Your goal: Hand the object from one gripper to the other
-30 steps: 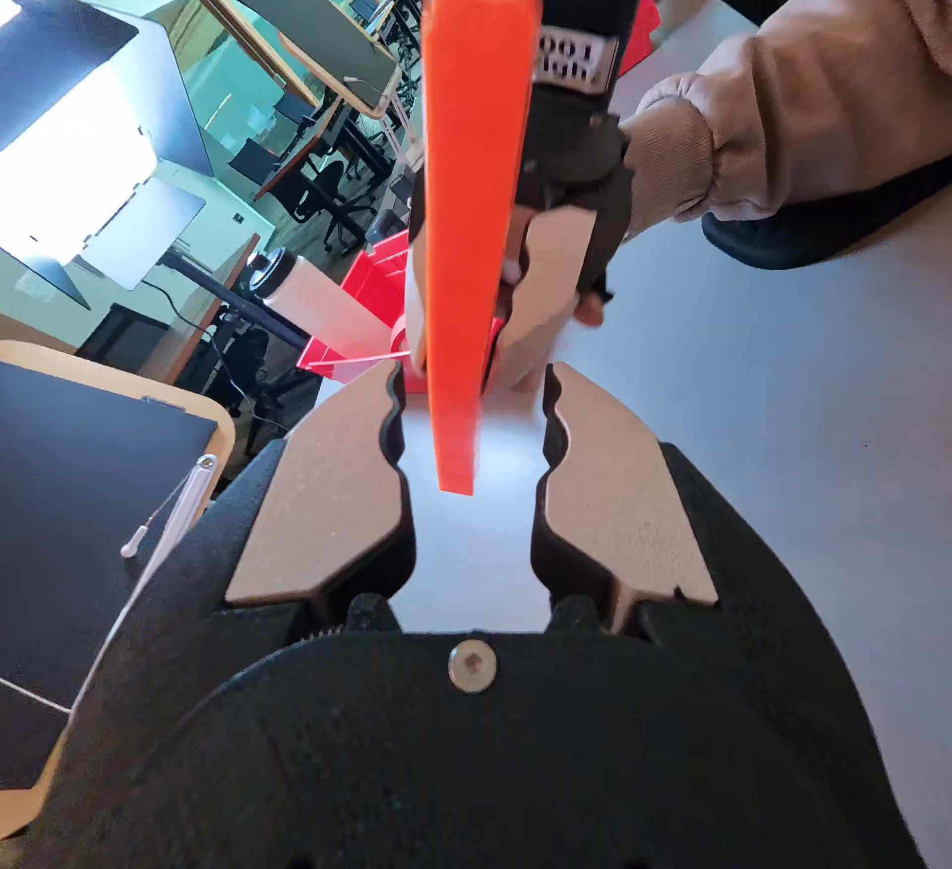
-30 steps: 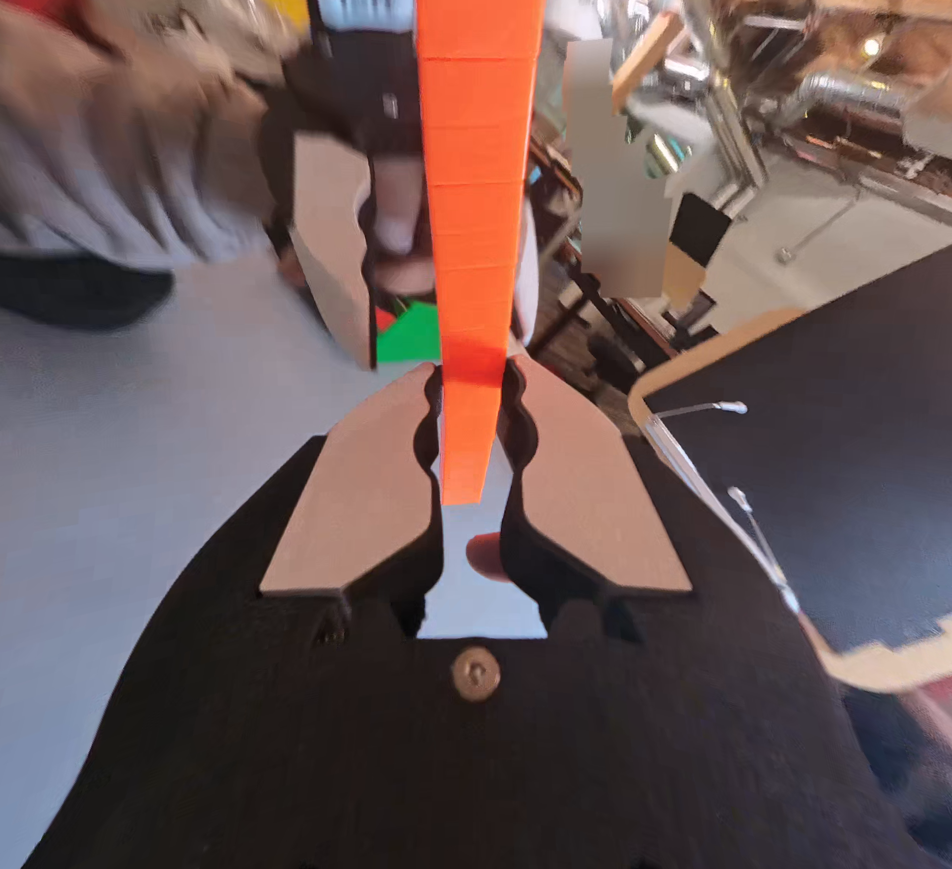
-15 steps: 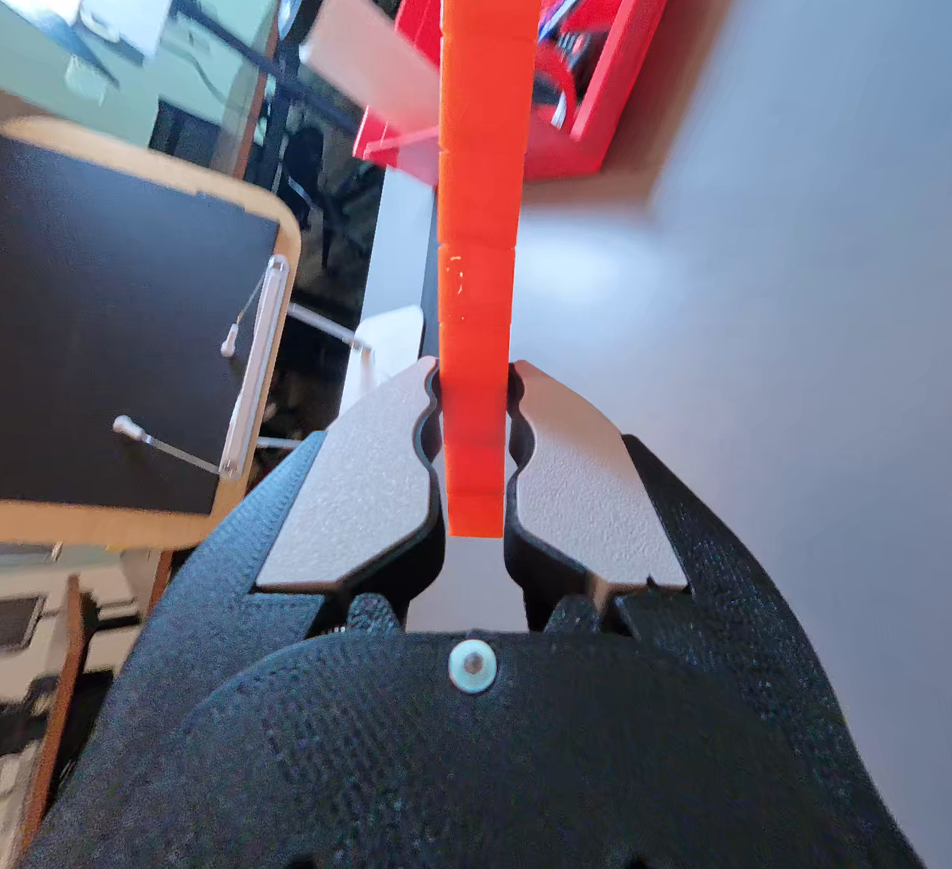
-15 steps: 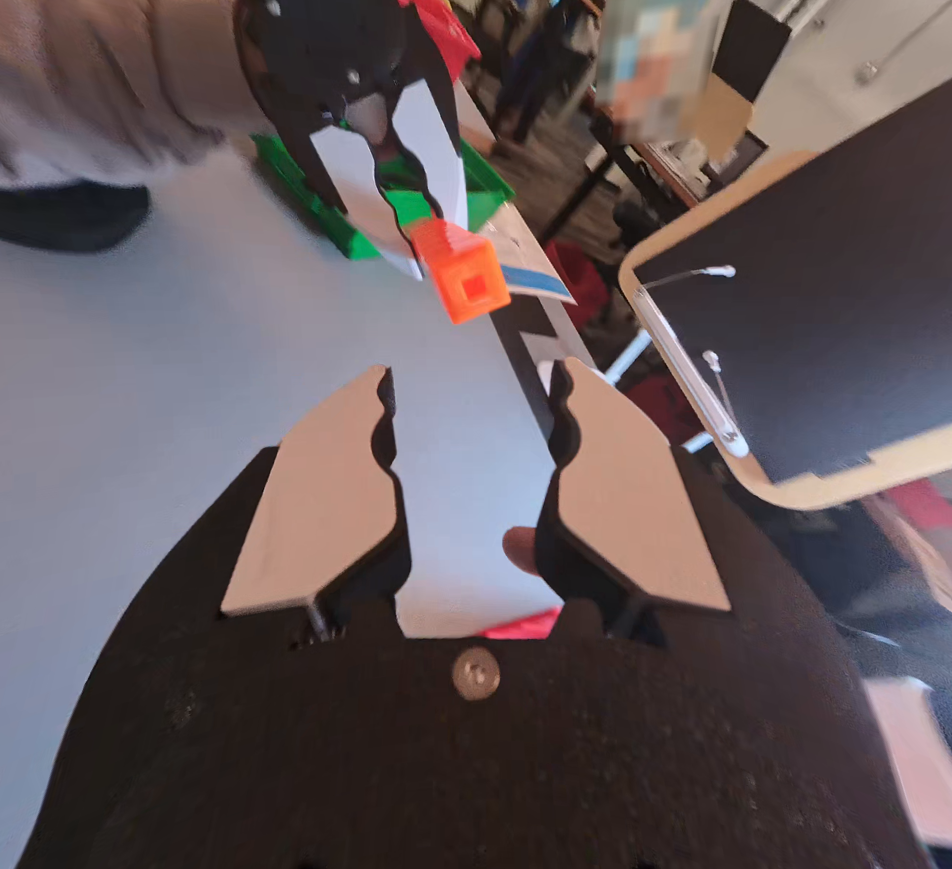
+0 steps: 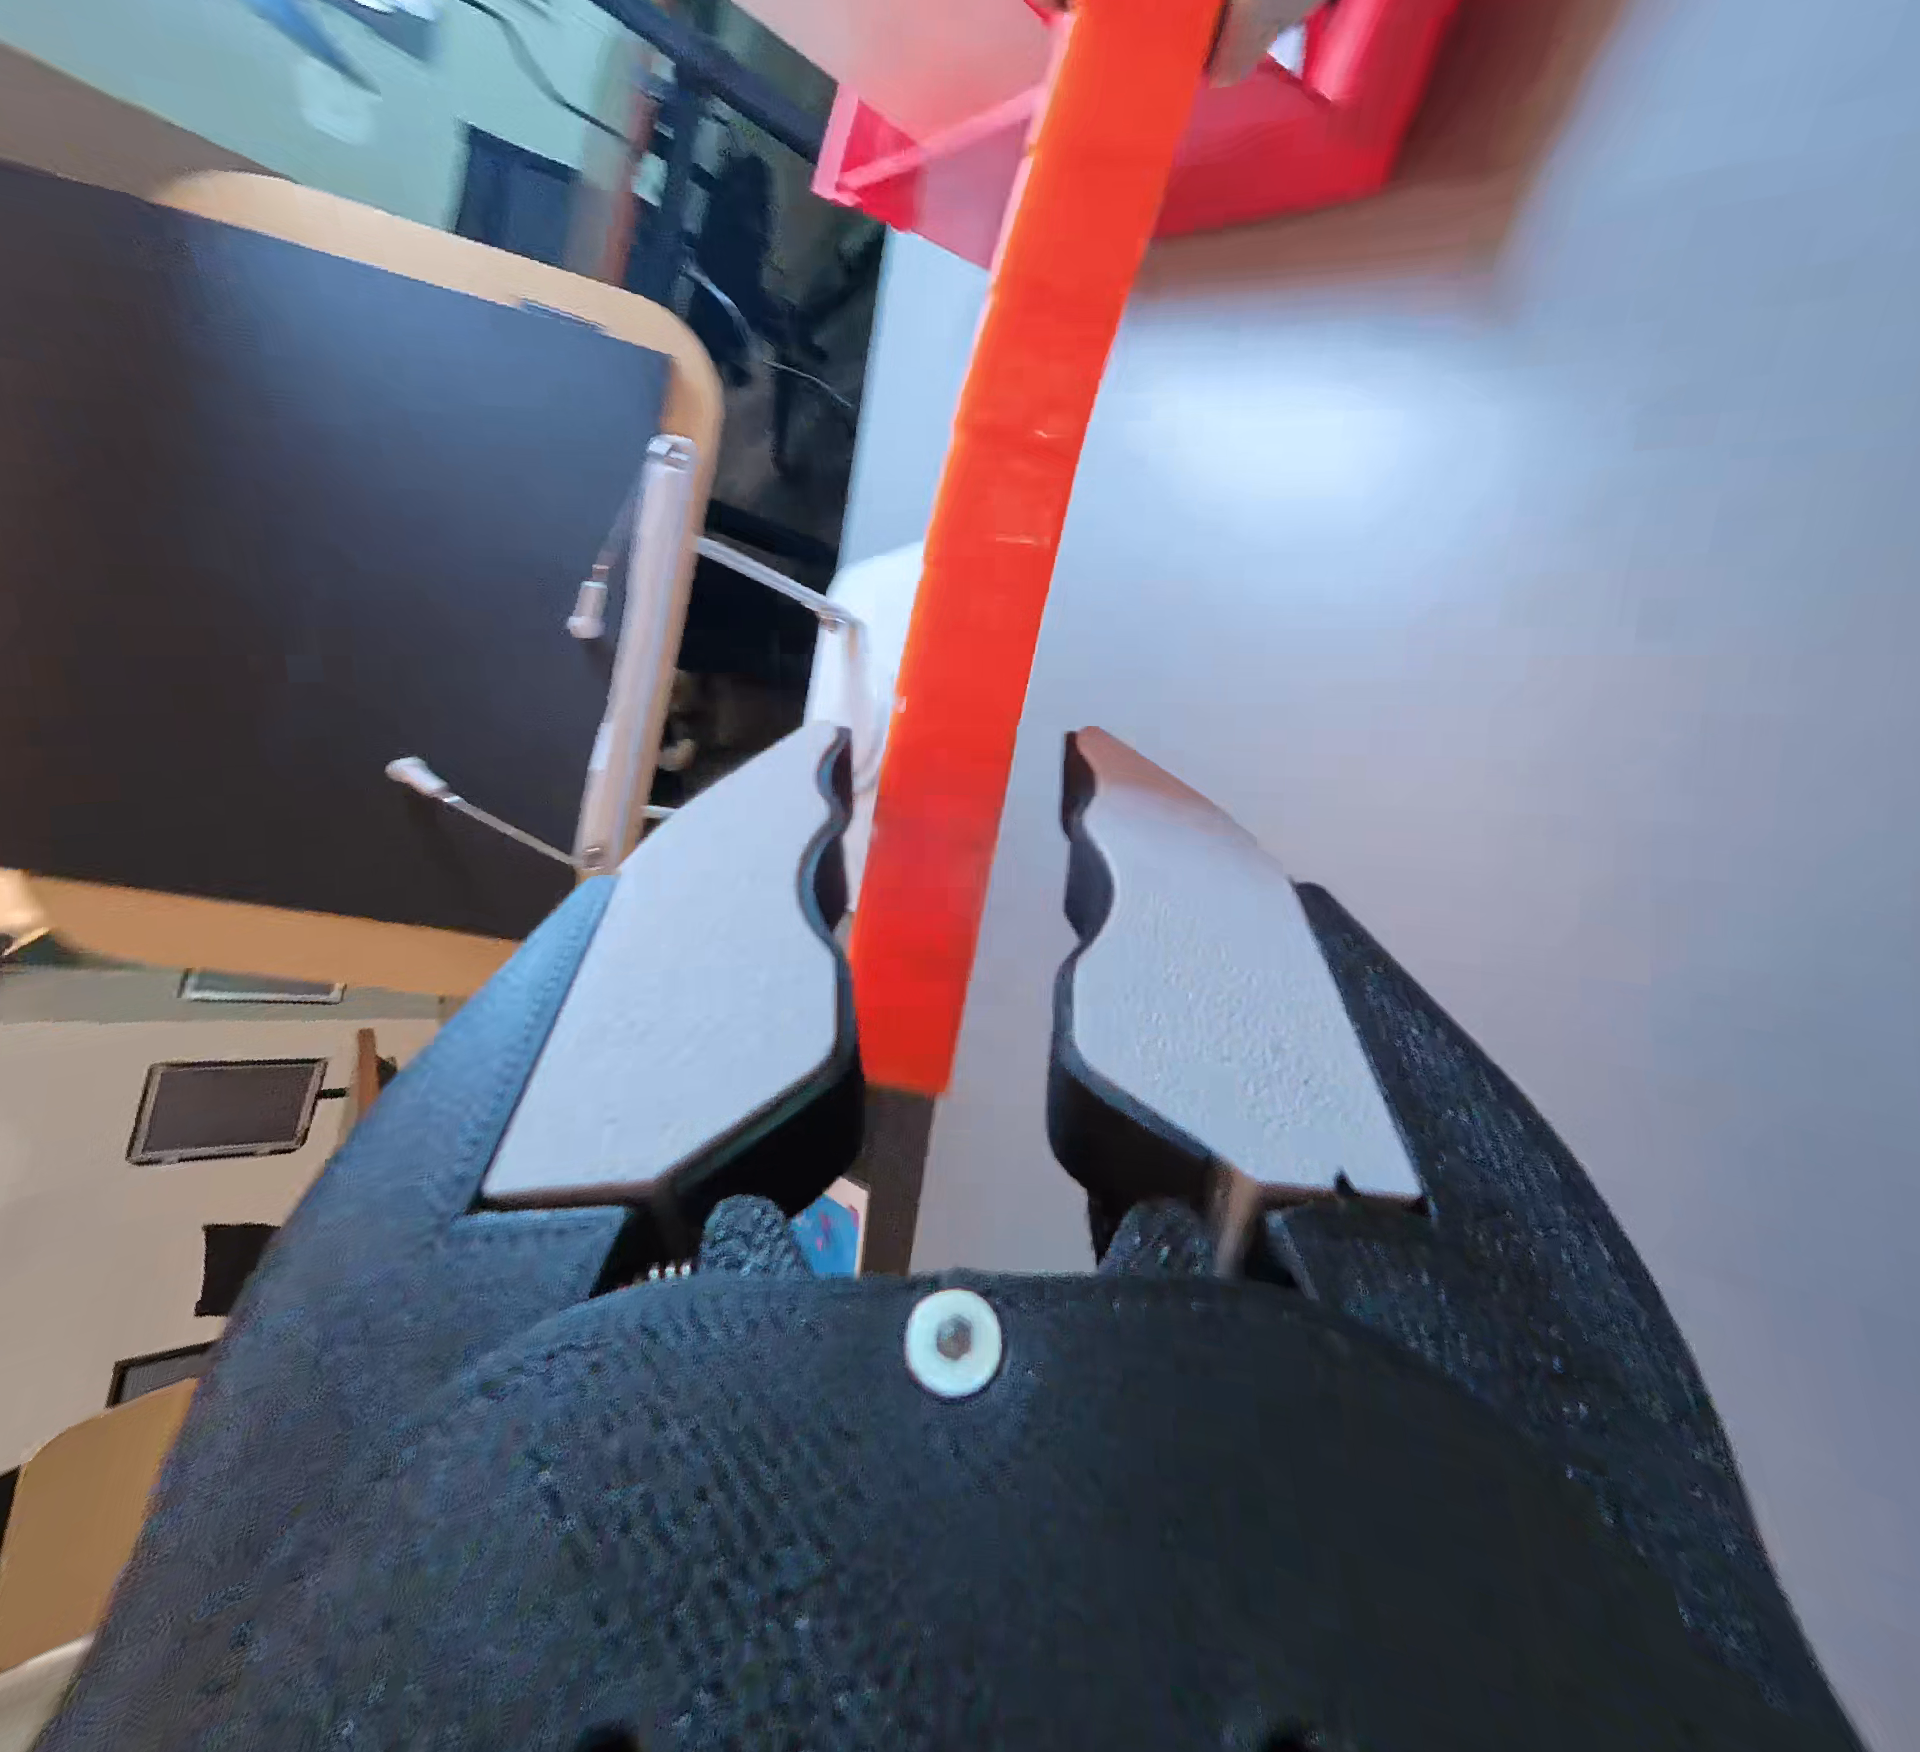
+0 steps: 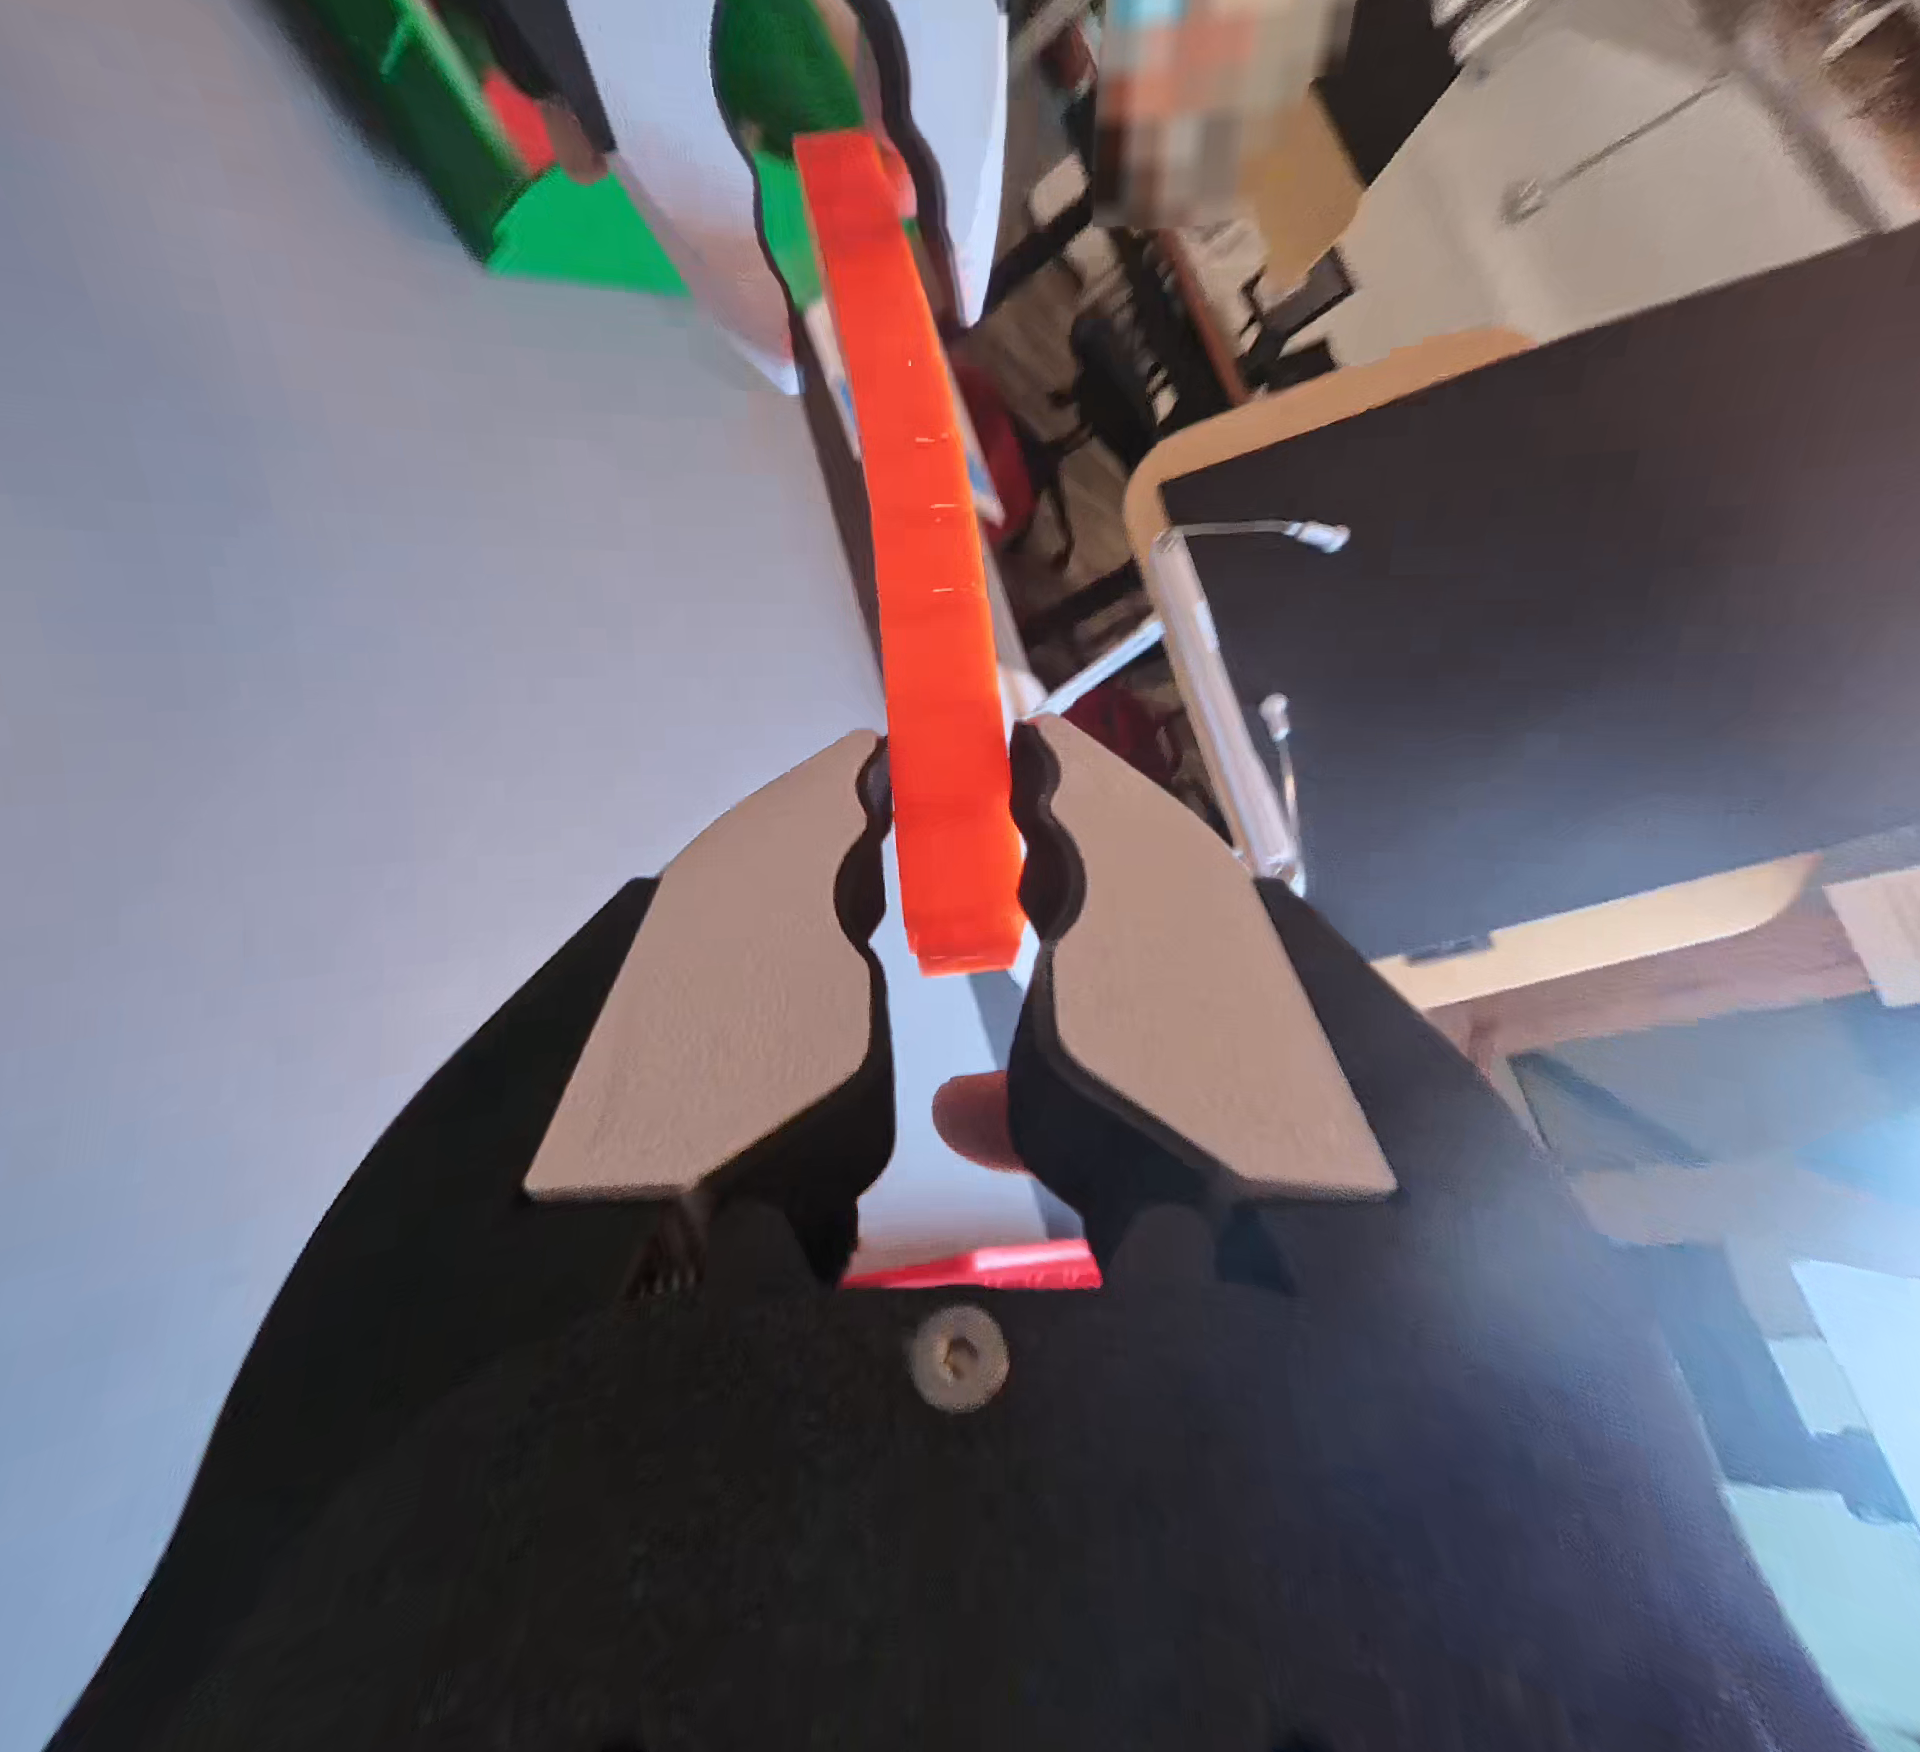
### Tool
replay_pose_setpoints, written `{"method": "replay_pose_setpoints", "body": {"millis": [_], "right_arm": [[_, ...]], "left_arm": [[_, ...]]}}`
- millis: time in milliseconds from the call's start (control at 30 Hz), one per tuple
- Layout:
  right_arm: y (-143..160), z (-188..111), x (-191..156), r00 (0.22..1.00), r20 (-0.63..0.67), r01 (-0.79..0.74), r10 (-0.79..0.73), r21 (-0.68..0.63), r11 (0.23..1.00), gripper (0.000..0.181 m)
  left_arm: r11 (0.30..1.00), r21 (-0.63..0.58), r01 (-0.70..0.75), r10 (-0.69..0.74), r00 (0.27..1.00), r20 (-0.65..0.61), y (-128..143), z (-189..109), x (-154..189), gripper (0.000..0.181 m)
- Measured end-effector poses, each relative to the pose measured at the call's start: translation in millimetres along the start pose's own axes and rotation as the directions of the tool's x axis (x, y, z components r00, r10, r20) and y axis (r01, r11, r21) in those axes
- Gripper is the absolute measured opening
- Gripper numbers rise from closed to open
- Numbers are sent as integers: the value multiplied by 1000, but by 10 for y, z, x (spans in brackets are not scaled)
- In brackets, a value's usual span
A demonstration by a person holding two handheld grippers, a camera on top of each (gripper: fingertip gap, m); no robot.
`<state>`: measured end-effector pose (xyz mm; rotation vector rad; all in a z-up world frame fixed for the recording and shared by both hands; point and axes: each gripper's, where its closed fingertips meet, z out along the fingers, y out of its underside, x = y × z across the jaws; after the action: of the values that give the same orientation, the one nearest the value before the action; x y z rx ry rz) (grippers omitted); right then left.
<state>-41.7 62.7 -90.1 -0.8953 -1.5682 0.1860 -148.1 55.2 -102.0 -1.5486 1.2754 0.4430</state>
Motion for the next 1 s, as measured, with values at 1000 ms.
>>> {"method": "replay_pose_setpoints", "body": {"millis": [1000], "right_arm": [[-590,-196,-83,887,289,-440,359,295,848,46]], "left_arm": [[912,230,339,-255,909,-330,-715,-92,347,23]]}}
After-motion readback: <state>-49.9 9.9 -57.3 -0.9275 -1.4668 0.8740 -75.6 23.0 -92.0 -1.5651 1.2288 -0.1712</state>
